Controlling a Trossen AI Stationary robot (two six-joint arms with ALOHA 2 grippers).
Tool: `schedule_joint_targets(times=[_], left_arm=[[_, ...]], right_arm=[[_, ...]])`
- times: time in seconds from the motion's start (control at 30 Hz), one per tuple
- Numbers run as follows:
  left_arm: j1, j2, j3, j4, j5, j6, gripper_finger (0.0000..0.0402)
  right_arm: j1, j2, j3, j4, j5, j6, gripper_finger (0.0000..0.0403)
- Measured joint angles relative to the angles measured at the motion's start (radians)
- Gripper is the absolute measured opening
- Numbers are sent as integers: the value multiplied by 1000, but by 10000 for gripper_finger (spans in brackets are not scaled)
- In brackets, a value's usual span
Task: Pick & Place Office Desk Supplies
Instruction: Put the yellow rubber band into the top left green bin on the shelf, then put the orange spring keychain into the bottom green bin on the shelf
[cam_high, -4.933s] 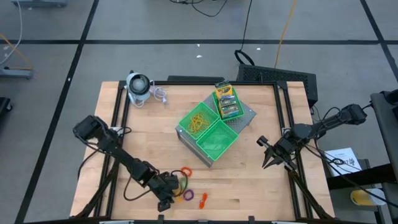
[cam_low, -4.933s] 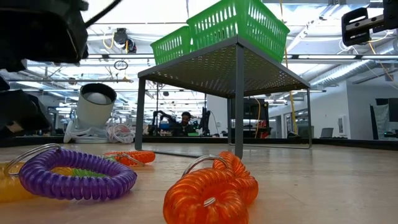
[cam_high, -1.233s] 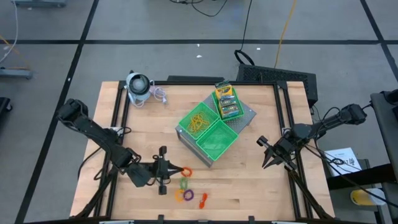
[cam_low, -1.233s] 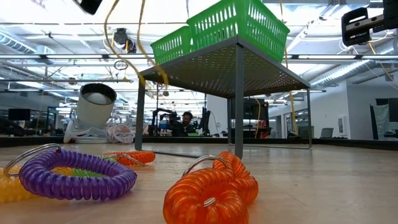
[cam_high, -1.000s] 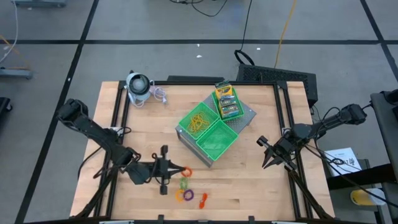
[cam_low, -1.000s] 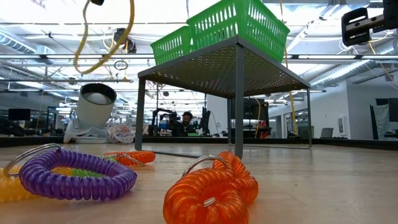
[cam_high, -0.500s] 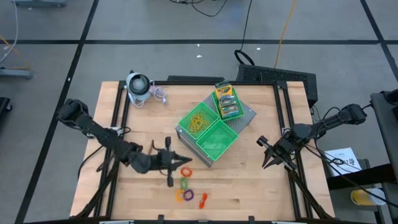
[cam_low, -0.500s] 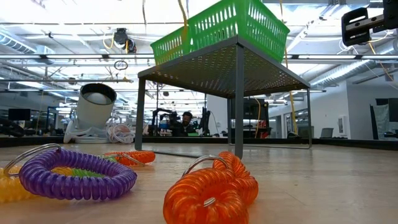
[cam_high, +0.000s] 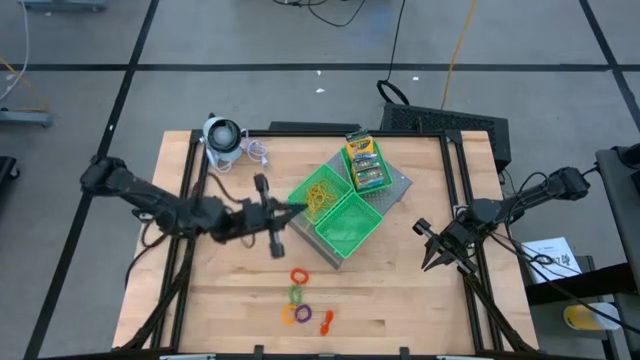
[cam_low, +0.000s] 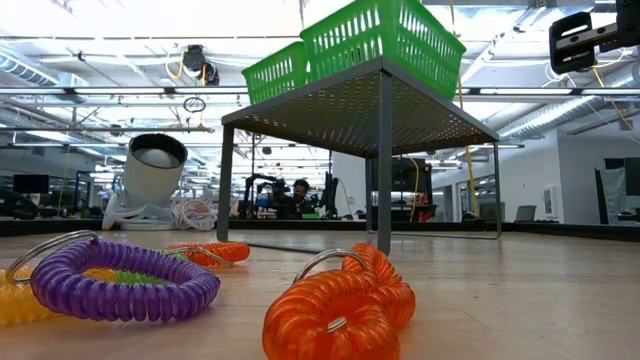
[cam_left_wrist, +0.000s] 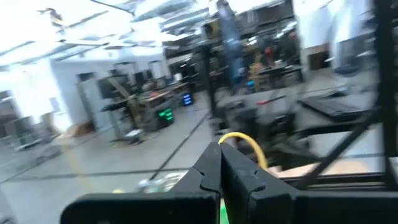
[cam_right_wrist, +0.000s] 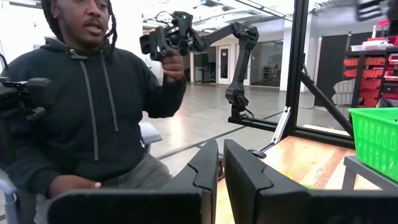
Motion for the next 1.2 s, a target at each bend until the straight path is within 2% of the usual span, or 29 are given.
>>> schedule_joint_targets(times=[0.33,0.73,0.87,1.07,1.2], left_arm=[[216,50,-2,-149,8,-178,2],[310,148,-2,-185,28,-295,12],[316,152,-2,-191,32,-345,69],[303,123,-2,-205,21,-329,191],[257,78,-2,-242,25,-295,245]], right_arm=[[0,0,0,0,0,0,20],[0,0,0,0,0,0,20],[0,0,0,0,0,0,20],[0,0,0,0,0,0,20],[0,0,0,0,0,0,20]])
